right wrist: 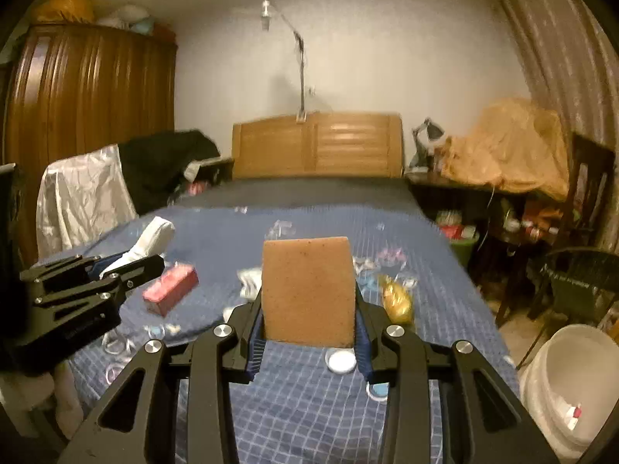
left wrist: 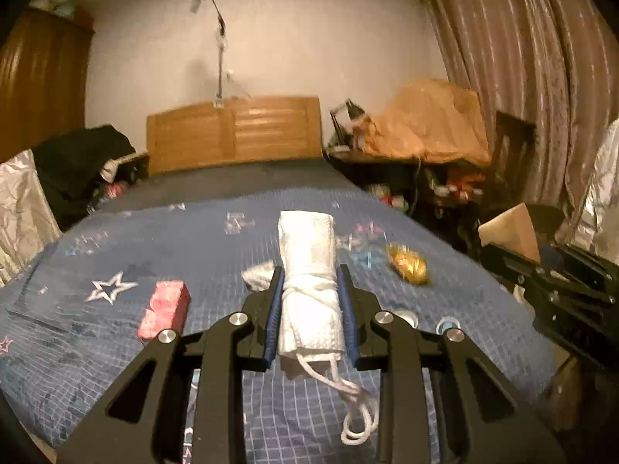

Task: Collect trash
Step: 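Grasp the white towel roll with the left tool while the right tool grasps the orange sponge, then carry the towel roll and orange sponge to the white bucket and release both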

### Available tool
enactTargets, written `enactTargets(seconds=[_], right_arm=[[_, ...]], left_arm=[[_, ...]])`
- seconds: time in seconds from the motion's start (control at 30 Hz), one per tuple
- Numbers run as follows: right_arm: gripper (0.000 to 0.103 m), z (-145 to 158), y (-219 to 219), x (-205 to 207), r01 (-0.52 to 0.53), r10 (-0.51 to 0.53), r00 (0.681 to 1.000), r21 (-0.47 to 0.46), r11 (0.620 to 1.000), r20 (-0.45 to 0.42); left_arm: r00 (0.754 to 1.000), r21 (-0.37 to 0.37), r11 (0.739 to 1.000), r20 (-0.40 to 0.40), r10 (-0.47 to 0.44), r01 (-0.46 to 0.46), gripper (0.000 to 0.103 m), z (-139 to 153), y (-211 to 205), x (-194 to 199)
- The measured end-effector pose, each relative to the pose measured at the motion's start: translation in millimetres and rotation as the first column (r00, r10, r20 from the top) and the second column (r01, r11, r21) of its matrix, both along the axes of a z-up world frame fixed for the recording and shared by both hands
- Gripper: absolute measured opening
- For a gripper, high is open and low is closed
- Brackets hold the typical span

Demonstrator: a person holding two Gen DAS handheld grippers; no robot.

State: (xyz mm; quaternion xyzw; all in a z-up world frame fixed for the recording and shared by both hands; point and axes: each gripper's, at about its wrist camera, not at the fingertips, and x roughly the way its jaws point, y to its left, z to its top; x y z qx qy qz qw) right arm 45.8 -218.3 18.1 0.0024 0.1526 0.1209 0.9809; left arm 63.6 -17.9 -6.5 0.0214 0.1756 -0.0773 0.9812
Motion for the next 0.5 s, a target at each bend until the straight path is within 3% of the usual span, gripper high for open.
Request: enactTargets(seconds=[0.2, 0.5], right_arm=[[0.038, 3.7, 2.7, -14.5, 0.013, -0.013, 0.999, 0.003, 1.000, 0.033], [0.038, -0.3, 7.2, -16.3, 0.043, -0.044, 0.995, 0.012, 0.999, 0.085]], left_arm=[[0.996, -0.004, 1.000, 0.086, 0.029, -0.029, 0.026, 11.2, -6.0, -13.7], [0.995, -0.015, 0.999, 0.093, 0.029, -0.028, 0.026, 7.8, -2.3, -16.0]])
